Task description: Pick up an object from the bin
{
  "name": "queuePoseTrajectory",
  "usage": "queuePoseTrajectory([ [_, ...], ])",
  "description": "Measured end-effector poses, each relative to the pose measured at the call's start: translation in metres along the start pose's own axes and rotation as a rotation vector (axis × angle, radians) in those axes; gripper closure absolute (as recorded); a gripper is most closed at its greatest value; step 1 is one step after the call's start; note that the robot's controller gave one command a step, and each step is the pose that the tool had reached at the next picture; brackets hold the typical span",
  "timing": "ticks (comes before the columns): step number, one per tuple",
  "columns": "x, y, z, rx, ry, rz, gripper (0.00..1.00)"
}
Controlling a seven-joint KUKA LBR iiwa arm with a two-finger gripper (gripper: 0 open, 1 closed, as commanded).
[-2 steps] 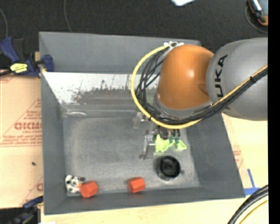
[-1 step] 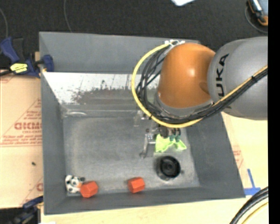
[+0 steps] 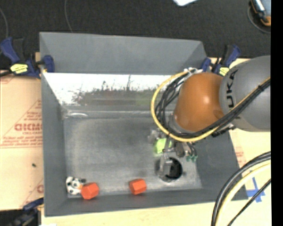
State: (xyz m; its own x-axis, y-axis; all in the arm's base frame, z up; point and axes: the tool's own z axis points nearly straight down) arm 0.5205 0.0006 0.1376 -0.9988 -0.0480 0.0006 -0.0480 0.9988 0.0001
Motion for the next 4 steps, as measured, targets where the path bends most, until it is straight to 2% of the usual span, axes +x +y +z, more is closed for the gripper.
queuePoseTrajectory([
  [1, 0.004, 0.001, -0.023, 0.0, 0.0, -0.039, 0.0],
  [2, 0.003, -0.063, 0.003, 0.0, -0.006, 0.01, 0.0],
  [3, 0.003, -0.09, 0.026, 0.002, -0.001, -0.125, 0.0],
  [4, 0.008, -0.071, 0.056, 0.003, -0.006, -0.363, 0.0],
])
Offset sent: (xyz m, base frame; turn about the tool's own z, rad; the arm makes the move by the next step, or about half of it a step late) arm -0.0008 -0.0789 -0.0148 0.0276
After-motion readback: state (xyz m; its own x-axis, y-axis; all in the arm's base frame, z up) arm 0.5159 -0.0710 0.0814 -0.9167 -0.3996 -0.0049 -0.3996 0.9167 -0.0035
